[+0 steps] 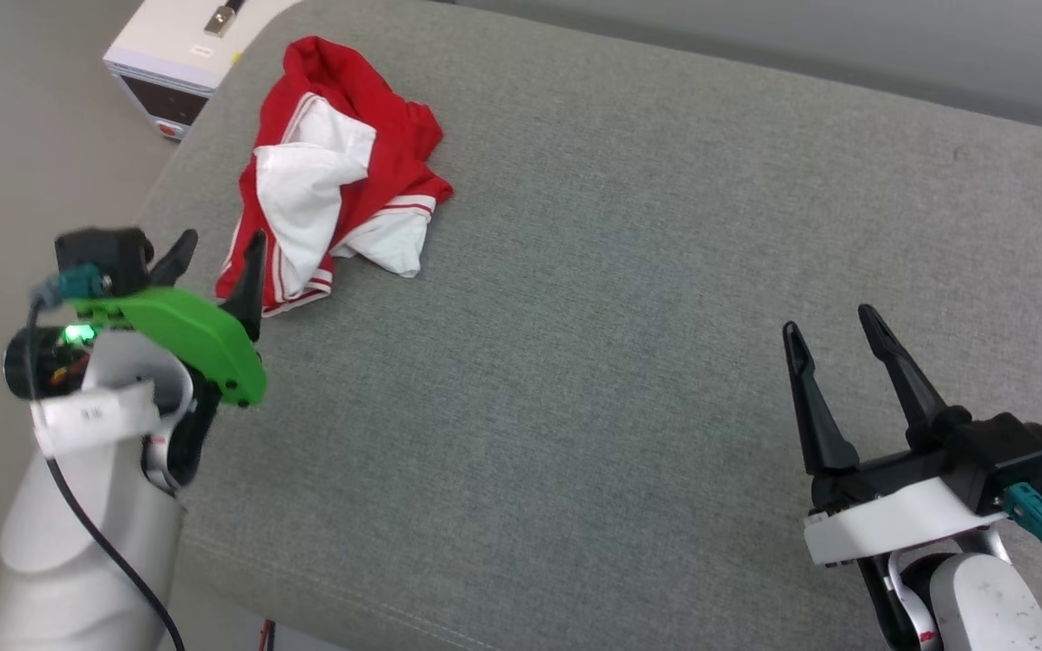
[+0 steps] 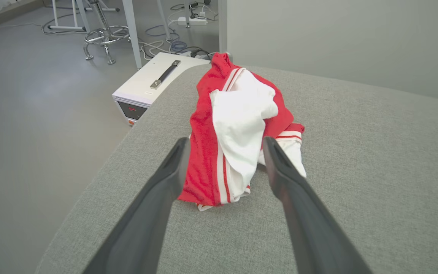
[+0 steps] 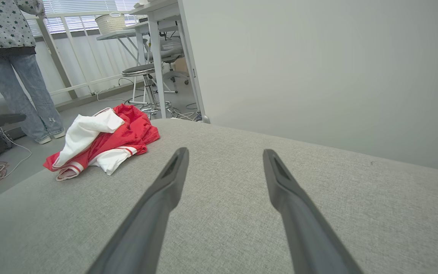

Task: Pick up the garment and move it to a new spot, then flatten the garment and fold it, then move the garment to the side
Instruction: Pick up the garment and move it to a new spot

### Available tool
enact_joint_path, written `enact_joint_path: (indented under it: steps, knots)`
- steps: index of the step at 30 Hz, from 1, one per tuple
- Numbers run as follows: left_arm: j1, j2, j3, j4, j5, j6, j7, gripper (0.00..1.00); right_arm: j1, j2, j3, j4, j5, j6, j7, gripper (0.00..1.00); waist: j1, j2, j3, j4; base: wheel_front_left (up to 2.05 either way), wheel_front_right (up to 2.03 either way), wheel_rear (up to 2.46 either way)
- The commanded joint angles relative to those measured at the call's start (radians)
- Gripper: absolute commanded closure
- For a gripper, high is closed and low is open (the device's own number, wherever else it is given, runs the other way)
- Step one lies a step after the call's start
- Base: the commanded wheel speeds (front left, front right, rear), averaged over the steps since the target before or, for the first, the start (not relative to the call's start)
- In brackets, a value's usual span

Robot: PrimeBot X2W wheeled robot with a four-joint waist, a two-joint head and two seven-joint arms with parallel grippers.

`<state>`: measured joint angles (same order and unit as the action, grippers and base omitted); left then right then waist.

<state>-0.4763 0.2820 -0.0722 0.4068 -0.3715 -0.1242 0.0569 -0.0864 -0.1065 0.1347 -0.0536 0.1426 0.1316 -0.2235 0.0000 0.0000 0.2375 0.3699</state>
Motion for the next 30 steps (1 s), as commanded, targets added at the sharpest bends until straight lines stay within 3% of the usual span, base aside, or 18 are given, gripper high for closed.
enact_joint_path:
  steps: [1,6,14,20,28,29,30]
  knots:
    - [-0.043,0.02,-0.02,0.01,-0.043,-0.006,0.058,0.0,-0.018,-0.007,0.002,-0.017,-0.012,-0.001,0.006,0.0,0.0,0.0,0.096,-0.079,0.0,0.0,0.0]
    - [-0.197,0.16,-0.087,0.05,-0.211,-0.006,0.358,0.0,-0.046,-0.014,0.015,-0.067,-0.017,-0.001,0.024,0.0,0.0,0.0,0.164,-0.134,0.0,0.0,0.0]
    - [-0.325,0.296,-0.139,0.089,-0.309,-0.006,0.607,0.0,-0.072,-0.015,0.025,-0.109,-0.026,-0.001,0.034,0.0,0.0,0.0,0.254,-0.201,0.0,0.0,0.0]
    - [-0.379,0.333,-0.144,0.146,-0.336,-0.006,0.675,0.0,-0.089,-0.015,0.029,-0.125,-0.029,-0.001,0.031,0.0,0.0,0.0,0.306,-0.236,0.0,0.0,0.0]
    - [-0.427,0.314,-0.153,0.273,-0.358,-0.005,0.702,0.0,-0.105,-0.014,0.032,-0.127,-0.034,-0.001,0.025,0.0,0.0,0.0,0.339,-0.254,0.0,0.0,0.0]
    - [-0.43,0.311,-0.156,0.291,-0.362,-0.006,0.713,0.42,-0.106,-0.014,0.03,-0.126,-0.035,-0.001,0.025,0.0,0.0,0.0,0.34,-0.255,0.0,0.0,0.0]
    - [-0.432,0.309,-0.157,0.302,-0.367,-0.006,0.719,0.72,-0.107,-0.014,0.029,-0.125,-0.035,-0.001,0.025,0.0,0.0,0.0,0.341,-0.255,0.0,0.0,0.0]
